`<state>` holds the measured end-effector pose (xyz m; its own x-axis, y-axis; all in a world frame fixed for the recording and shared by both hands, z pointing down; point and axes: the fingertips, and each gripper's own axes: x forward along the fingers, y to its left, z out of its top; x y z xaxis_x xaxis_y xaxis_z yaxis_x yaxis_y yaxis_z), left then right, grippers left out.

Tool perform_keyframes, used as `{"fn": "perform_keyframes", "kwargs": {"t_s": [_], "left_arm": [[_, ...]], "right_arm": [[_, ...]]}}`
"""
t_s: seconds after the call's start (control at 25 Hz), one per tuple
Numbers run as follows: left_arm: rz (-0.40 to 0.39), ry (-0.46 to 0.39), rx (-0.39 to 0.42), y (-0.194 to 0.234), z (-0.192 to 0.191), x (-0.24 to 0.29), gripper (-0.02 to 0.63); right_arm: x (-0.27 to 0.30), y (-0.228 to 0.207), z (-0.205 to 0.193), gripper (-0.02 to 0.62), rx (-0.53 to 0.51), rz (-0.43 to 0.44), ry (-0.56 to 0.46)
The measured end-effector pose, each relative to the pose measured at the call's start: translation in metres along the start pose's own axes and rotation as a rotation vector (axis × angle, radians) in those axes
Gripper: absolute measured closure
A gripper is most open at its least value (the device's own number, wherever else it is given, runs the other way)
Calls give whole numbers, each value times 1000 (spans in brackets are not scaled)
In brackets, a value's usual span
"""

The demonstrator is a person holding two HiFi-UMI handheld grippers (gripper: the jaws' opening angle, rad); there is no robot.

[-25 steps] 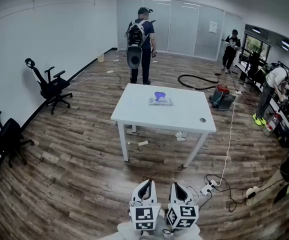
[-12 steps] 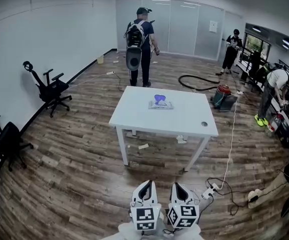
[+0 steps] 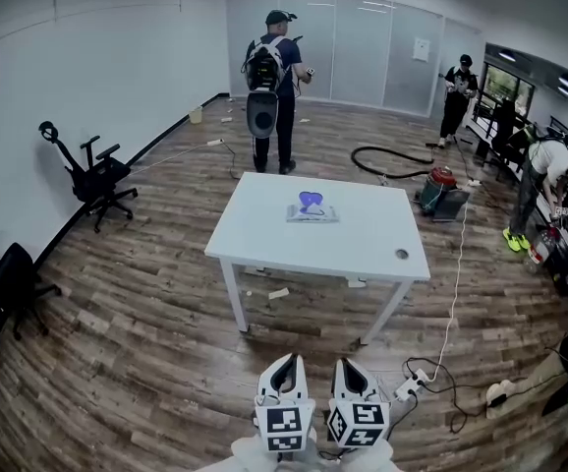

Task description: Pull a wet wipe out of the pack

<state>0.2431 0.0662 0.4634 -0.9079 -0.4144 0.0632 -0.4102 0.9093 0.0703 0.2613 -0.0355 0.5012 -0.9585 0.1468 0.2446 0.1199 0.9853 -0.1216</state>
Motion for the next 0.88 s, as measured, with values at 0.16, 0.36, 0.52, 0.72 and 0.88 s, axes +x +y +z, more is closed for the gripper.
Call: {"fn": "perform_keyframes", "kwargs": {"t_s": [0.16,0.36,0.52,0.72,0.88], "left_arm": [[-6,1,0,-5,4,23,610],[-10,3,-1,-8,7,48,610],[-7,6,-1,-9,10,65,611],[-4,6,6,-7,11,82,611],[8,9,5,-3,14,98,611]], "right_arm": [[14,-16,7,586,0,-7,1],[31,-32,15,586,3,-14,-2],[43,-42,23,586,1,-12,0],[60,-50,29,586,3,-7,-3],[77,-54,37,586,2,7,-8]]}}
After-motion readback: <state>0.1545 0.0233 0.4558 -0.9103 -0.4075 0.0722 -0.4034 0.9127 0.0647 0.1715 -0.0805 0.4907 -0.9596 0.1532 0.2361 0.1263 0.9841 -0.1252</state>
